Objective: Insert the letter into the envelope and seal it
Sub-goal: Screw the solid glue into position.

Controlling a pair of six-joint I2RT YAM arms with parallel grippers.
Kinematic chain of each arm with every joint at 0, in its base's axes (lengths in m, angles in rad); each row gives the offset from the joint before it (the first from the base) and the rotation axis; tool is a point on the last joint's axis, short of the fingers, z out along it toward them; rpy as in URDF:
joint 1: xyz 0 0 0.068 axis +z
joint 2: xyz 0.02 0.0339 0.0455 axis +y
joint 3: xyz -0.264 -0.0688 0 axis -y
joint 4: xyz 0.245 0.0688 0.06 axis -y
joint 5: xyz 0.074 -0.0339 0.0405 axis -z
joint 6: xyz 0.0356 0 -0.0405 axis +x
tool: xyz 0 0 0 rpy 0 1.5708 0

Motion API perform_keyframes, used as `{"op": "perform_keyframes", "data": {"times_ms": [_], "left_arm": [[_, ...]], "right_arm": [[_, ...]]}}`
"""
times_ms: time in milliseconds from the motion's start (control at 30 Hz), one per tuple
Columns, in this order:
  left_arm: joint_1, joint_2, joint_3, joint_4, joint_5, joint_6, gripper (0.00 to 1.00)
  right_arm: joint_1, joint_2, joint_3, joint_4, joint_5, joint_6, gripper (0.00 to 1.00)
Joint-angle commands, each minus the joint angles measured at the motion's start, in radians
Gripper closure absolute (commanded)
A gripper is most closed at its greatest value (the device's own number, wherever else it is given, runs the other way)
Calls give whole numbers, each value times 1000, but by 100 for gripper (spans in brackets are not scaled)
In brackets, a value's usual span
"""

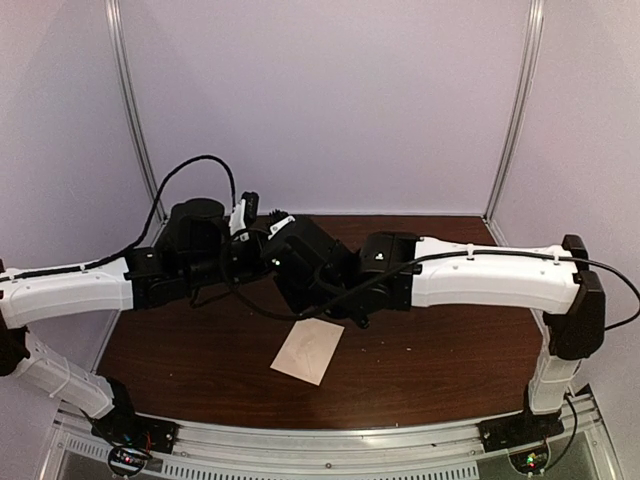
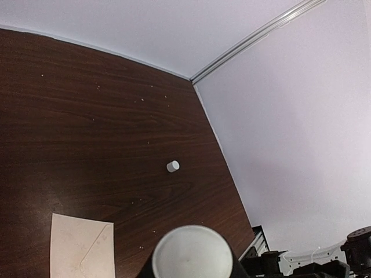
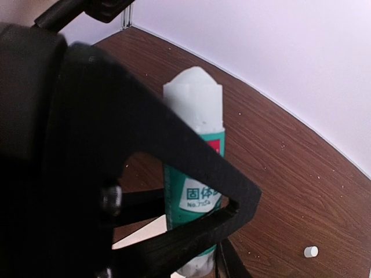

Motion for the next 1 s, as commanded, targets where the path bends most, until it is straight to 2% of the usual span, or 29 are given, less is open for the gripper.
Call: {"op": "perform_keyframes", "data": {"times_ms": [0, 100, 200, 300, 433, 567, 667, 800, 967], "left_arm": [[-38, 14, -8, 104, 44, 7, 100], [-33, -11, -10, 114, 54, 24, 100], [-25, -43, -11, 122, 74, 49, 100], [-17, -79, -10, 133, 109, 89, 99], [-11, -116, -6, 155, 176, 148, 100], [-10, -142, -7, 197, 262, 210, 99], [-12, -157, -19, 264, 362, 244, 100], [-12, -150, -18, 333, 493, 267, 99], [-12, -137, -14, 380, 562, 269, 100]], "right_arm": [[-2, -58, -42, 107, 25, 56, 82], [-25, -160, -140, 195, -76, 62, 70], [-70, -278, -266, 306, -248, 60, 50], [-133, -405, -417, 460, -494, 39, 31], [-217, -507, -583, 668, -864, 68, 19], [-293, -547, -717, 927, -1190, 211, 16], [-301, -542, -762, 1096, -1333, 309, 16], [-300, -517, -782, 1271, -1427, 417, 21], [-295, -480, -770, 1338, -1459, 461, 27]]}}
